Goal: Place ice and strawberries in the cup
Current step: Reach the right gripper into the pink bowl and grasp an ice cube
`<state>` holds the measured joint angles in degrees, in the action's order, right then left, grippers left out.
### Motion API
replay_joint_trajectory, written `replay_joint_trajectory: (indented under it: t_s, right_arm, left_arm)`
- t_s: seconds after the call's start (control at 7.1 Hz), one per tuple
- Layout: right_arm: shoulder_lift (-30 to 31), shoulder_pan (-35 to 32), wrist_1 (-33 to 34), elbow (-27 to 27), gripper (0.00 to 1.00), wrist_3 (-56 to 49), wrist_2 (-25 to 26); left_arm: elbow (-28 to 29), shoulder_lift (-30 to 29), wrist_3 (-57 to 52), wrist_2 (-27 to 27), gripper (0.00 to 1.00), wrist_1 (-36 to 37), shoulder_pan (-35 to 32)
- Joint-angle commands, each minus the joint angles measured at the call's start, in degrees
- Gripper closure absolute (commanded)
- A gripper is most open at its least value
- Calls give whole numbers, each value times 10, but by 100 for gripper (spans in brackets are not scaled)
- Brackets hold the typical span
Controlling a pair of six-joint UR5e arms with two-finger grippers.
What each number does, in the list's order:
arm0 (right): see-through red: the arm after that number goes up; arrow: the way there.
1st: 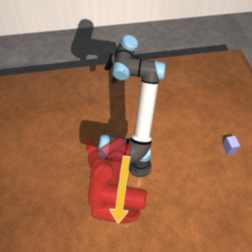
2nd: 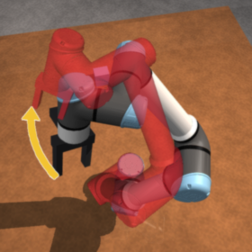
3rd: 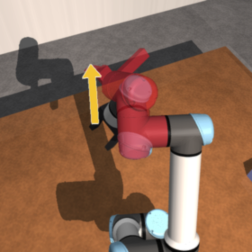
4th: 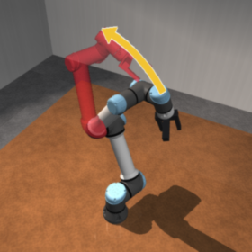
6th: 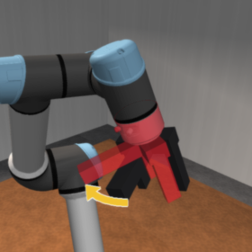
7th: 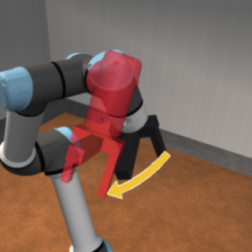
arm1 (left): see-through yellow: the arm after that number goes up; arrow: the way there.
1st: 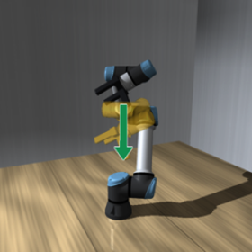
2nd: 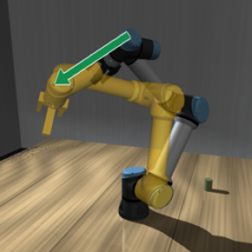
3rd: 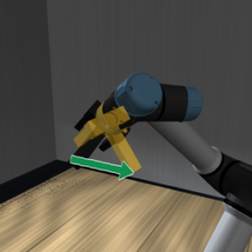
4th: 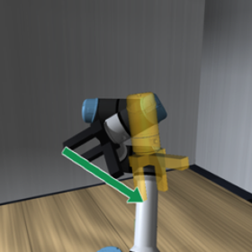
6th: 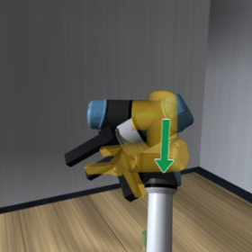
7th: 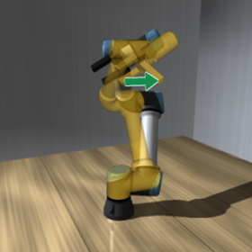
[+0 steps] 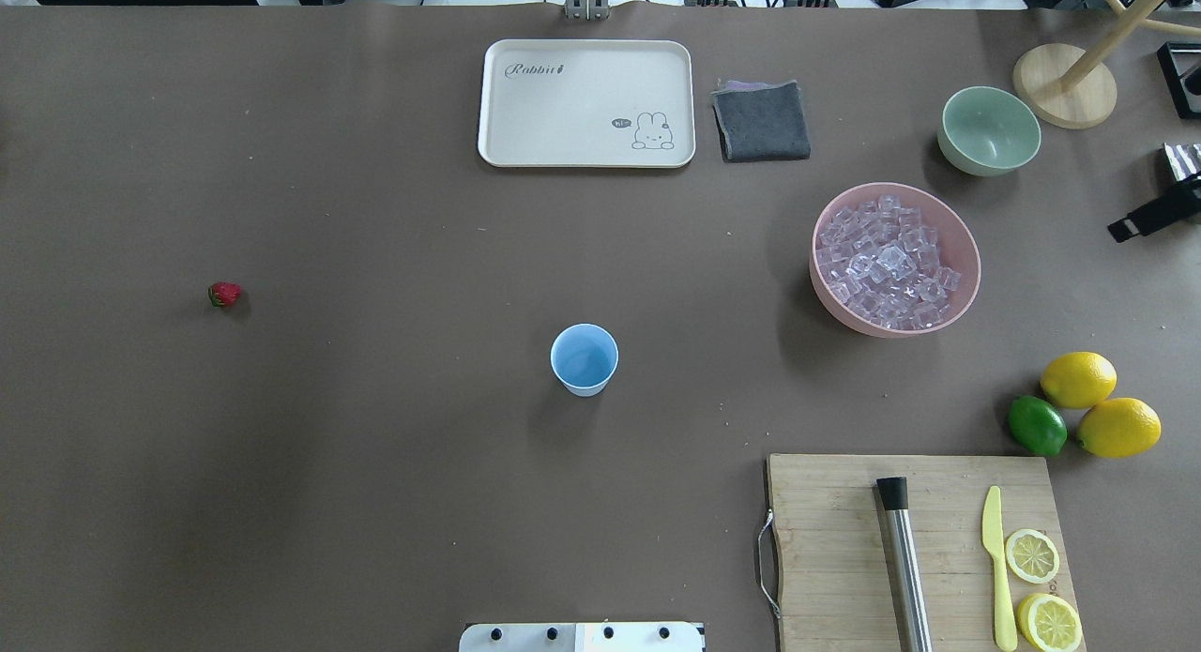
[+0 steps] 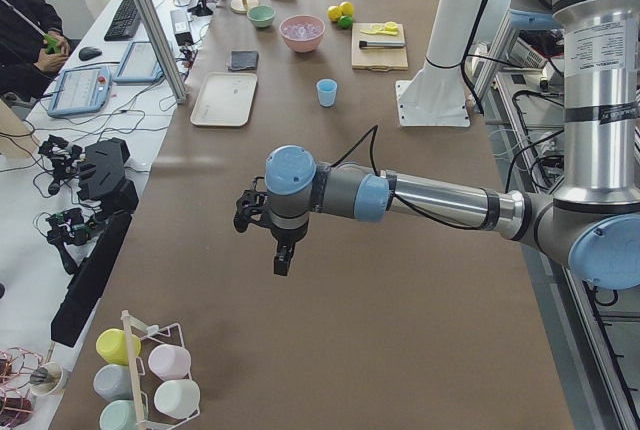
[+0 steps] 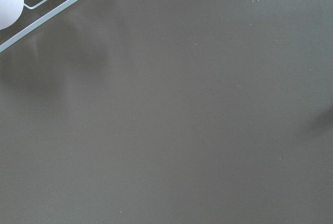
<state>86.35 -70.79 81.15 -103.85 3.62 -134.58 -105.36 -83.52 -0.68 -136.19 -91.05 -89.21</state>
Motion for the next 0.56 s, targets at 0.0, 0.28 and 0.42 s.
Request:
replay_joint_trajectory:
  t_s: [0.0,0.28,0.42]
  right_arm:
    - [-55,113,-64,-9,2,141,67]
    - [-107,197,-64,-4,10,157,115]
    - [-113,221,-64,-4,19,155,146]
  left_arm:
    - [9,1,1,0,3,-7,0]
    - [12,1,0,0,3,-8,0]
    - [13,1,0,-1,3,-8,0]
